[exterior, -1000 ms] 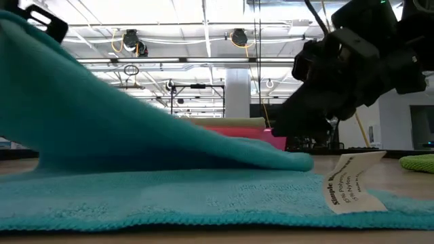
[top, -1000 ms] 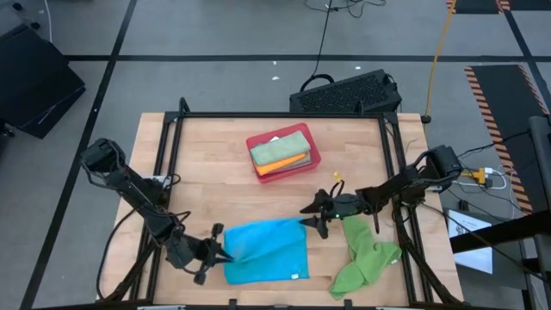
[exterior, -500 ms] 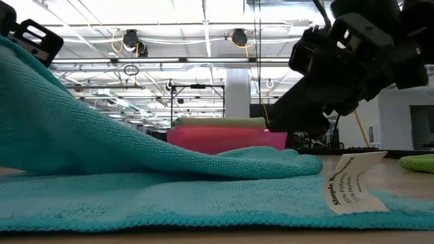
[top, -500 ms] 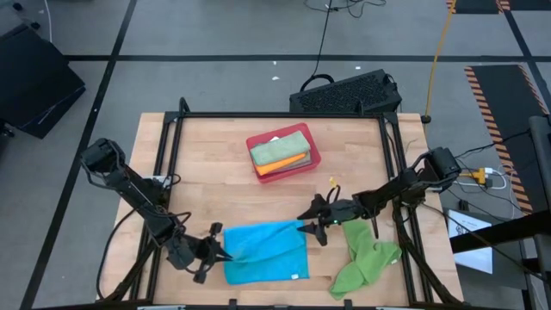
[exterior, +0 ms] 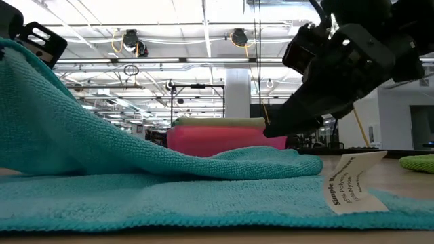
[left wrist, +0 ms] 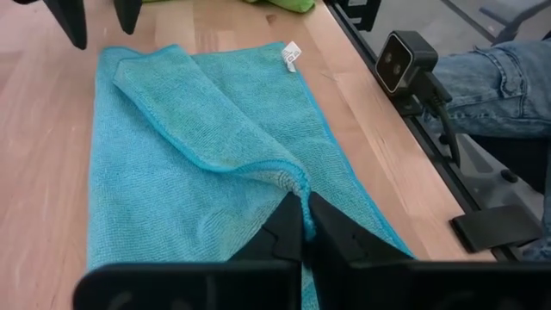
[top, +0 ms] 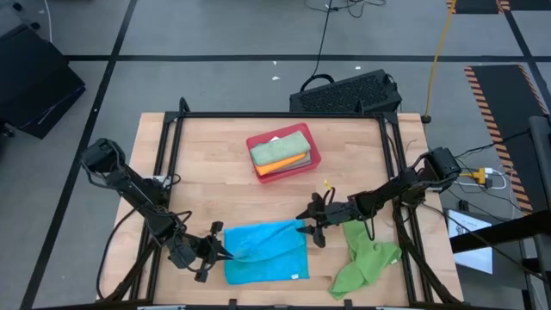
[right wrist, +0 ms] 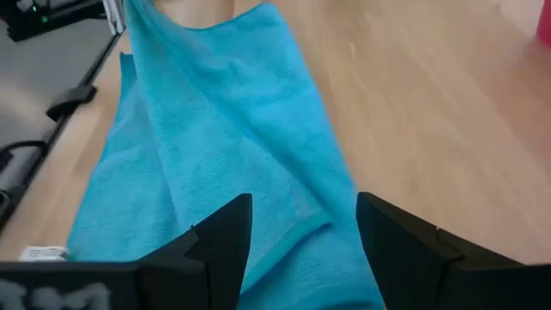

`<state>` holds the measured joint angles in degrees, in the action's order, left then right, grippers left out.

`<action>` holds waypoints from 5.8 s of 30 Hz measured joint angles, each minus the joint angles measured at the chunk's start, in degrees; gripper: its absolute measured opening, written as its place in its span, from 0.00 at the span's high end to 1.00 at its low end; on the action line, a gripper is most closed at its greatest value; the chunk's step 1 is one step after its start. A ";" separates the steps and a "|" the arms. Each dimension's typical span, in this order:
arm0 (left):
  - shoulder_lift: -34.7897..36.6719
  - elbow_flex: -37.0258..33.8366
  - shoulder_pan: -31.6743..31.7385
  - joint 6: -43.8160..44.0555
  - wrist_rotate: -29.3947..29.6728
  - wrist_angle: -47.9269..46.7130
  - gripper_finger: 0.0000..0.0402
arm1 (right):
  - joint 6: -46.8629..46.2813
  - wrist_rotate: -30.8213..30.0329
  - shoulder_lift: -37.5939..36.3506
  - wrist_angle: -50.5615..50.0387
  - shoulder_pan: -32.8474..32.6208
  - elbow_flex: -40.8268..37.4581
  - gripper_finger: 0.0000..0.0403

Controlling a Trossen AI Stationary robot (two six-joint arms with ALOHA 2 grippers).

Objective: Fold microfiber towels
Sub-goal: Fold the blue microfiber cloth

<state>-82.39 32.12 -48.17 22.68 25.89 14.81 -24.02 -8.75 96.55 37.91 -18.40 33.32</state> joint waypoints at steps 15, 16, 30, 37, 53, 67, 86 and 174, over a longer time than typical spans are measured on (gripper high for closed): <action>0.00 0.00 -0.01 -1.02 0.02 -0.29 0.98 | 3.92 4.49 7.78 8.94 1.60 0.00 0.56; 0.00 0.00 -0.01 -0.98 0.02 -0.33 0.97 | 3.89 4.63 8.15 9.34 1.65 0.01 0.57; 0.00 0.00 -0.01 -0.99 0.17 -0.52 0.96 | 6.69 5.97 8.39 9.84 1.50 0.00 0.98; 0.00 0.00 -0.01 -0.92 2.23 -0.50 0.99 | 8.86 6.29 4.99 9.15 1.45 0.00 0.97; 0.00 0.00 -0.01 -0.33 7.21 -0.47 0.96 | 12.81 7.55 -2.25 1.81 -5.28 -0.04 0.98; 0.00 0.00 0.32 2.92 9.41 -1.84 0.96 | 3.15 5.84 -0.04 4.69 -8.68 -0.02 0.98; 0.00 -0.02 -0.61 2.92 10.74 -2.25 0.97 | 1.79 5.88 3.76 11.14 -11.73 -0.04 0.98; -7.46 -0.02 -2.48 21.38 -6.47 7.53 0.67 | -7.79 -3.35 4.76 10.15 -13.19 0.04 0.75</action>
<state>-89.85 32.10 -50.66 44.07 19.42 22.34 -31.80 -12.10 101.32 48.06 -31.59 33.36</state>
